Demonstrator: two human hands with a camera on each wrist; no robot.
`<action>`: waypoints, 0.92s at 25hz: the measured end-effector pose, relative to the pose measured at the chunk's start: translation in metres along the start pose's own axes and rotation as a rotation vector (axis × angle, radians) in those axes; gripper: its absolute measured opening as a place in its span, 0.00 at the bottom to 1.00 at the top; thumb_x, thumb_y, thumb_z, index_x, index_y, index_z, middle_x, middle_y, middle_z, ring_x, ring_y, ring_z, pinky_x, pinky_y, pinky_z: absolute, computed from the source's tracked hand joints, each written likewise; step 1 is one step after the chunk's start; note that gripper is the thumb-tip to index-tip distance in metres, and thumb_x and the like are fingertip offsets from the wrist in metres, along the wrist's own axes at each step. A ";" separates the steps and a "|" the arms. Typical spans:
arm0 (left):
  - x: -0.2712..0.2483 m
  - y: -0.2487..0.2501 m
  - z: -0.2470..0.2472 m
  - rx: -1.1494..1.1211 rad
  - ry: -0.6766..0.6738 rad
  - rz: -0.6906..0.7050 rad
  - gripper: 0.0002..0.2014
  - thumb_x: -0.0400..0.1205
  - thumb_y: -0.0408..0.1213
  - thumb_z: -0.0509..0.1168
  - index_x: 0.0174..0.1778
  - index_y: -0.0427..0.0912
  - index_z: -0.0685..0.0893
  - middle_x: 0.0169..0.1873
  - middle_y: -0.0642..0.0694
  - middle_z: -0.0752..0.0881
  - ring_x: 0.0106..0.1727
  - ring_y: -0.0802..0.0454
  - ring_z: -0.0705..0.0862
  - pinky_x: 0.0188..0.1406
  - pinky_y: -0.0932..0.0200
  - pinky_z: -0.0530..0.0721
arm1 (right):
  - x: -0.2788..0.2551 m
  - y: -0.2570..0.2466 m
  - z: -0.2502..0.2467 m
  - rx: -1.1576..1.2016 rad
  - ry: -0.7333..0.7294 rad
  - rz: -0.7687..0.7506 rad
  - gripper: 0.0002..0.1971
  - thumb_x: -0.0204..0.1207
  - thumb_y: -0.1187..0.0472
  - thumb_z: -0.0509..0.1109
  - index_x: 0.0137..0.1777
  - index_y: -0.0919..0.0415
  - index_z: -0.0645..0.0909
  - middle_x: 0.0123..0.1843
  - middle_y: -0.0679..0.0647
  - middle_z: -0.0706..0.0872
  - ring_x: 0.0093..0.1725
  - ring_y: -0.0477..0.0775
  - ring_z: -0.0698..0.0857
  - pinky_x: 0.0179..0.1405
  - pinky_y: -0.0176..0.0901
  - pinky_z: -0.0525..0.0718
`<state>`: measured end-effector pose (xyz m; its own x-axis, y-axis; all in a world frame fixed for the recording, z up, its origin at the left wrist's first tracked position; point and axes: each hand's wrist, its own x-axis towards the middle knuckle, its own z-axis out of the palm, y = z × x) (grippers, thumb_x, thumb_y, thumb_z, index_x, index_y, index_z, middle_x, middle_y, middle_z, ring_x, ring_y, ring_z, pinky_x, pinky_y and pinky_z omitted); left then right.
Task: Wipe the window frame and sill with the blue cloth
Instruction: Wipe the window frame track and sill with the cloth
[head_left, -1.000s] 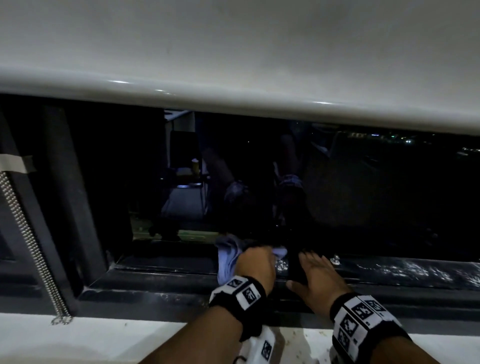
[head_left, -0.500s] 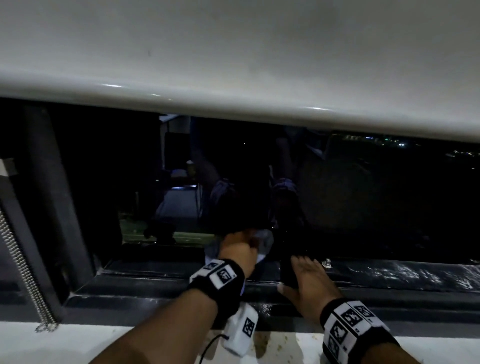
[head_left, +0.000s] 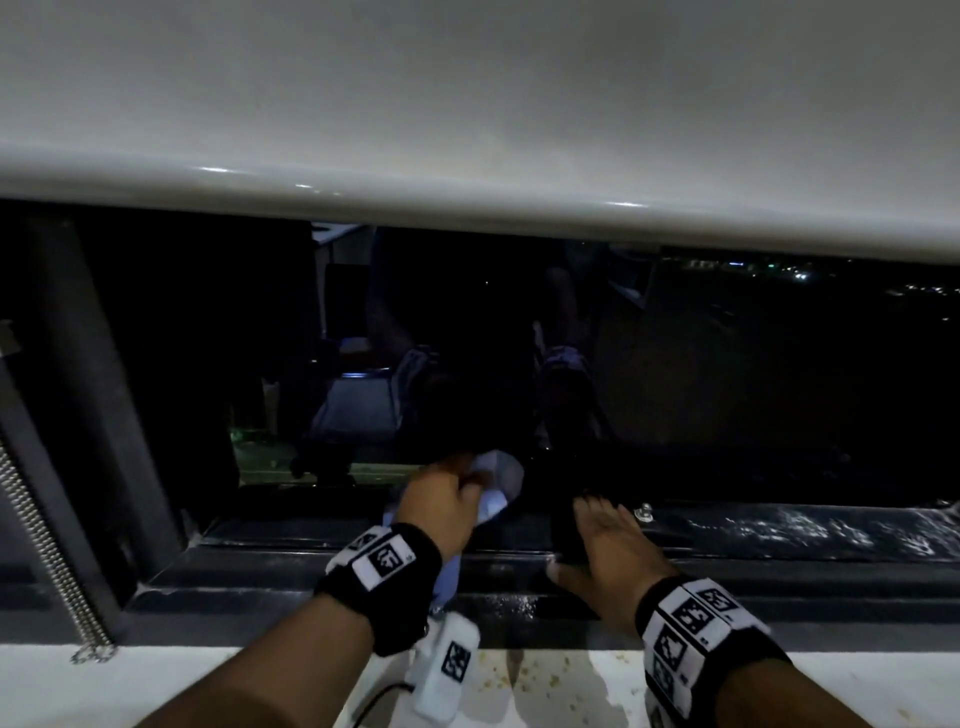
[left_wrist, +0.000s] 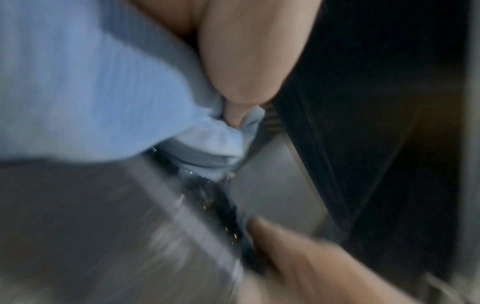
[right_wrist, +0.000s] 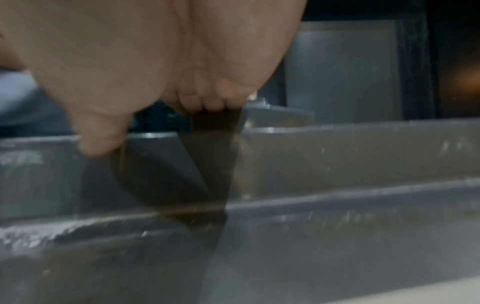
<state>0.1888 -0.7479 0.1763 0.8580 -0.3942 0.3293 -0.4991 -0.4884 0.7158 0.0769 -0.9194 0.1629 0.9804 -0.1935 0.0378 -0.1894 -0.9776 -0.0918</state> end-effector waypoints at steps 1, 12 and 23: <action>0.008 0.007 -0.001 0.034 0.024 -0.015 0.14 0.82 0.40 0.62 0.61 0.41 0.83 0.59 0.36 0.85 0.61 0.40 0.81 0.58 0.57 0.75 | -0.002 0.002 -0.004 -0.012 -0.011 -0.019 0.42 0.78 0.41 0.61 0.83 0.61 0.46 0.84 0.57 0.51 0.83 0.53 0.49 0.80 0.43 0.41; -0.043 0.026 0.051 -0.049 -0.376 0.225 0.14 0.83 0.39 0.58 0.62 0.45 0.82 0.56 0.49 0.86 0.56 0.61 0.81 0.55 0.72 0.75 | -0.007 0.032 -0.014 -0.077 -0.012 -0.053 0.32 0.82 0.52 0.61 0.82 0.58 0.54 0.84 0.53 0.55 0.82 0.49 0.54 0.78 0.37 0.47; -0.016 0.035 0.043 -0.073 -0.133 0.110 0.11 0.79 0.43 0.61 0.50 0.47 0.87 0.43 0.47 0.91 0.47 0.52 0.87 0.55 0.58 0.81 | -0.004 0.031 -0.006 -0.059 0.019 -0.027 0.31 0.81 0.52 0.63 0.81 0.59 0.58 0.84 0.54 0.58 0.82 0.51 0.55 0.80 0.42 0.48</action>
<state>0.1527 -0.7924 0.1691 0.7725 -0.5440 0.3276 -0.5750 -0.3803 0.7244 0.0669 -0.9498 0.1662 0.9841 -0.1681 0.0579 -0.1665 -0.9855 -0.0315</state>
